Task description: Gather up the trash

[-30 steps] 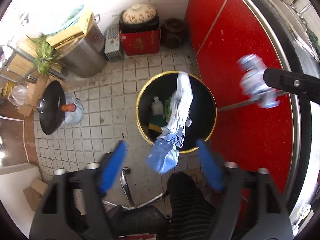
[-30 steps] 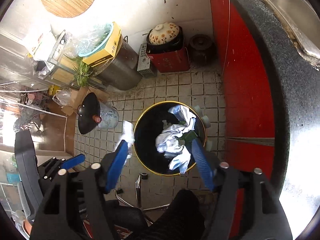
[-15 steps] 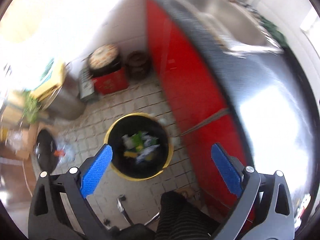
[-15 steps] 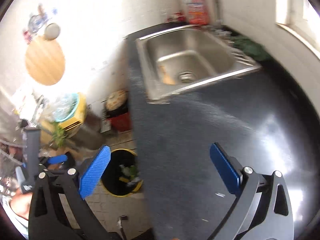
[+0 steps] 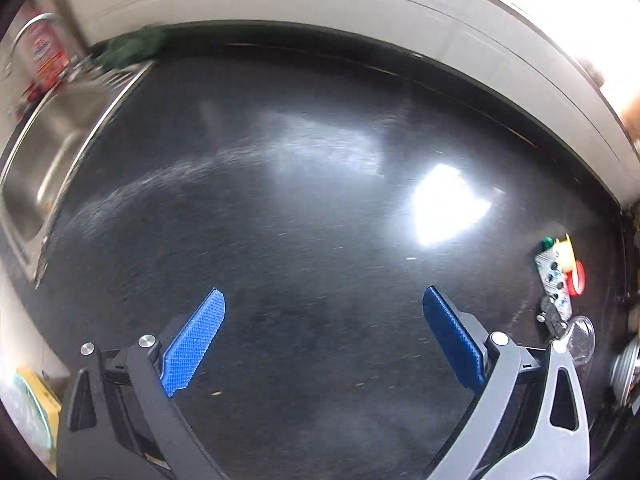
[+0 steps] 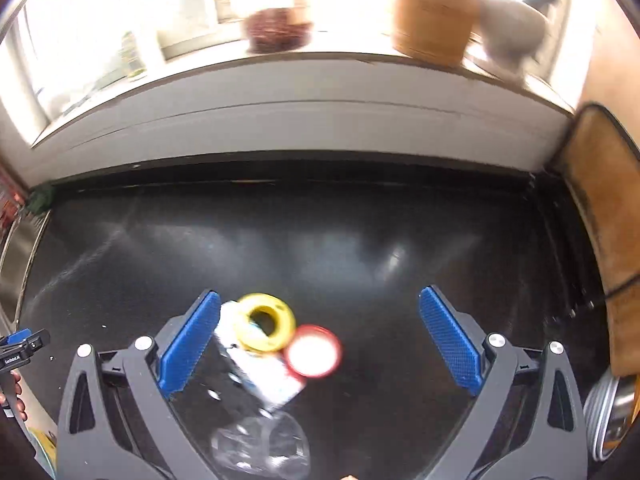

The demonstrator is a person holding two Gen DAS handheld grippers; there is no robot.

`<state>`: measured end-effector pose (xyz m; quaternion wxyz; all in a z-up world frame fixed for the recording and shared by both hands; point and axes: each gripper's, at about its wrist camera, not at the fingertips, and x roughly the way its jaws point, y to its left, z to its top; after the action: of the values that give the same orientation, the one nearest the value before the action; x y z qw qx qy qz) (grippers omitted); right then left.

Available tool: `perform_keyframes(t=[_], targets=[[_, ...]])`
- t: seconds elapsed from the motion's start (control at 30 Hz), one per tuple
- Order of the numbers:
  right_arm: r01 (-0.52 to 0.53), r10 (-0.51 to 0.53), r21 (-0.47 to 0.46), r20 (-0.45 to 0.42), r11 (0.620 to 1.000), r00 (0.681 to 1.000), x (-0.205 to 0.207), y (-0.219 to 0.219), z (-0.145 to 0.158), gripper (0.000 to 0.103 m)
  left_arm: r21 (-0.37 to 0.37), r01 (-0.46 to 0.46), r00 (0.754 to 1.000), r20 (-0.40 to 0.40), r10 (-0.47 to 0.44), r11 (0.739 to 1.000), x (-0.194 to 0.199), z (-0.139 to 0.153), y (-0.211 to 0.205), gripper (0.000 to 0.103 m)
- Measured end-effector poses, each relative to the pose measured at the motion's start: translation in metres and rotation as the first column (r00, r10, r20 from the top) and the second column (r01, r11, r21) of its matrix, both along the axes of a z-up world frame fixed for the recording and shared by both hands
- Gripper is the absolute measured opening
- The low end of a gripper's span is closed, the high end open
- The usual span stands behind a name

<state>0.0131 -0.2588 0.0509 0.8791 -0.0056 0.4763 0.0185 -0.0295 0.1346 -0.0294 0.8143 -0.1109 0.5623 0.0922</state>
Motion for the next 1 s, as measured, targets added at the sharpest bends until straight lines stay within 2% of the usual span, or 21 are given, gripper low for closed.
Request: perform_keyframes(t=[0.1,0.17,0.27,0.33,0.53,0.63,0.73,0.83,1.0], targets=[[0.106,-0.106,-0.002,-0.030,0.994,0.994,-0.027,-0.062,-0.014,0.096,-0.009,0.151,0.988,-0.016,-0.151,0.988,0.029,-0.006,-0.063,0.096],[0.155,-0.155,0.005,-0.056,0.988,0.986,-0.046,-0.090,-0.021,0.096,-0.010,0.259,0.966,-0.025,-0.259,0.966,0.040,-0.011,-0.108,0.096],[0.199,-0.197,0.013,-0.093,0.980,0.976,-0.068,-0.117,-0.036,0.096,-0.010,0.364,0.931,-0.042,-0.364,0.931,0.049,-0.019,-0.154,0.096],[0.215,-0.212,0.013,-0.111,0.977,0.971,-0.077,-0.128,-0.044,0.096,-0.010,0.395,0.918,-0.048,-0.395,0.919,0.056,-0.026,-0.174,0.096],[0.228,-0.223,0.024,-0.117,0.973,0.968,-0.098,-0.141,-0.046,0.096,-0.094,0.398,0.912,-0.068,-0.404,0.913,0.087,-0.042,-0.213,0.096],[0.229,-0.226,0.026,-0.108,0.973,0.968,-0.101,-0.141,-0.041,0.096,-0.124,0.422,0.901,-0.058,-0.431,0.898,0.094,-0.044,-0.230,0.096],[0.230,-0.226,0.028,-0.101,0.973,0.969,-0.098,-0.141,-0.037,0.096,-0.096,0.461,0.879,-0.083,-0.469,0.882,0.103,-0.056,-0.246,0.096],[0.223,-0.220,0.029,-0.095,0.974,0.971,-0.092,-0.140,-0.034,0.096,-0.034,0.477,0.872,-0.105,-0.477,0.878,0.115,-0.070,-0.242,0.096],[0.202,-0.199,0.022,-0.095,0.979,0.975,-0.080,-0.130,-0.035,0.096,0.010,0.386,0.919,-0.090,-0.383,0.923,0.142,-0.067,-0.192,0.097]])
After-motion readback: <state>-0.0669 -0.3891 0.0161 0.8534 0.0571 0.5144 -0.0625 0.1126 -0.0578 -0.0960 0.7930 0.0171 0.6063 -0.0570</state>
